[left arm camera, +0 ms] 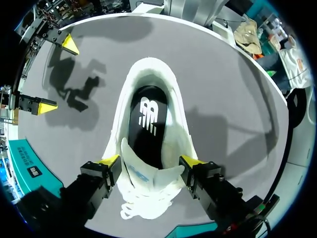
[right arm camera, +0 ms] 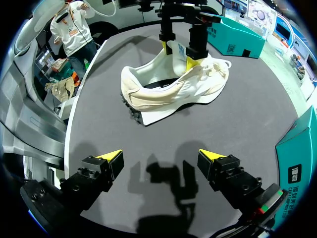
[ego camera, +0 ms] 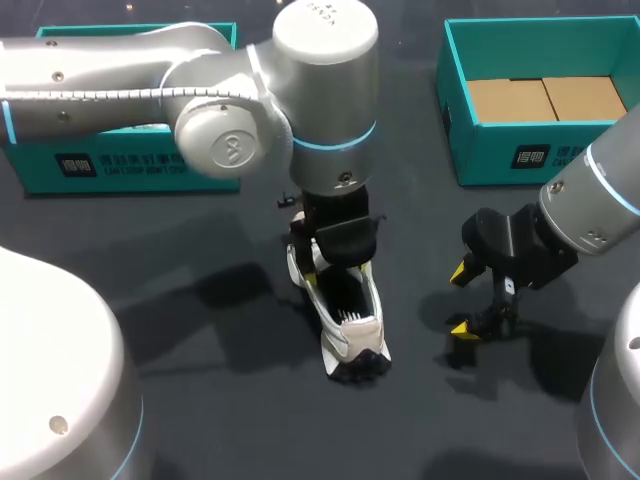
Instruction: Take the shoe out of the shoebox, open the shoe tongue, remove and reinsert the insole, then place the shoe into the shoebox
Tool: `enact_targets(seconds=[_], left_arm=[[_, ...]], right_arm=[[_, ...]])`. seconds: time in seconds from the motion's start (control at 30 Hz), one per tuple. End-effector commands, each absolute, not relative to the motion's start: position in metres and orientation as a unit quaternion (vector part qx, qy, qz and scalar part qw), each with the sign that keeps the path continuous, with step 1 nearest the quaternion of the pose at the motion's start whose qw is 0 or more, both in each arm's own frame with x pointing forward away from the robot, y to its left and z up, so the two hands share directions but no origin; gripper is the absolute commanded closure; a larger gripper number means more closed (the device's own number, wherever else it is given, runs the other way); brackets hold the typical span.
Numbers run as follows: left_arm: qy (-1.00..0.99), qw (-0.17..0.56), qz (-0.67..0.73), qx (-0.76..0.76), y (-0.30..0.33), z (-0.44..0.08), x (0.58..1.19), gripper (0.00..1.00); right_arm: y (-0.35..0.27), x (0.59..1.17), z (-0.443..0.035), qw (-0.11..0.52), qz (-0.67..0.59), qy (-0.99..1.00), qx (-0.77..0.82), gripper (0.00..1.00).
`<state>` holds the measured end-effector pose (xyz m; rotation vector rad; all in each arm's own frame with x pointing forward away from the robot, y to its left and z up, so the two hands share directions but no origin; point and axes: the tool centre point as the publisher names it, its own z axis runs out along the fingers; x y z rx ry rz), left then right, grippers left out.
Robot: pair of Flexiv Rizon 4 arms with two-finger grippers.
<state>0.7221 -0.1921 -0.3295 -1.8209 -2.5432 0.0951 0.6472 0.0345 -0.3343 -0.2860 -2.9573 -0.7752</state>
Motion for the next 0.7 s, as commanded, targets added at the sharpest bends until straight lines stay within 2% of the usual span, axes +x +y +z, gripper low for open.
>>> enact_targets(seconds=[0.03,0.23,0.33,0.7], left_arm=[[-0.813,0.008,0.033,-0.582,-0.188,-0.328,0.730,0.25],[-0.816,0.009,0.032,-0.577,-0.184,-0.326,0.743,0.29],[-0.818,0.007,0.030,-0.574,-0.182,-0.325,0.749,0.34],[-0.819,0.003,0.051,-0.571,-0.172,-0.301,0.766,0.40]], right_arm=[[0.035,0.646,-0.335,0.034,-0.252,-0.963,-0.093,0.00],[0.035,0.646,-0.335,0.034,-0.252,-0.963,-0.093,0.00],[0.035,0.646,-0.335,0.034,-0.252,-0.963,-0.093,0.00],[0.035,0.646,-0.335,0.034,-0.252,-0.963,-0.093,0.00]])
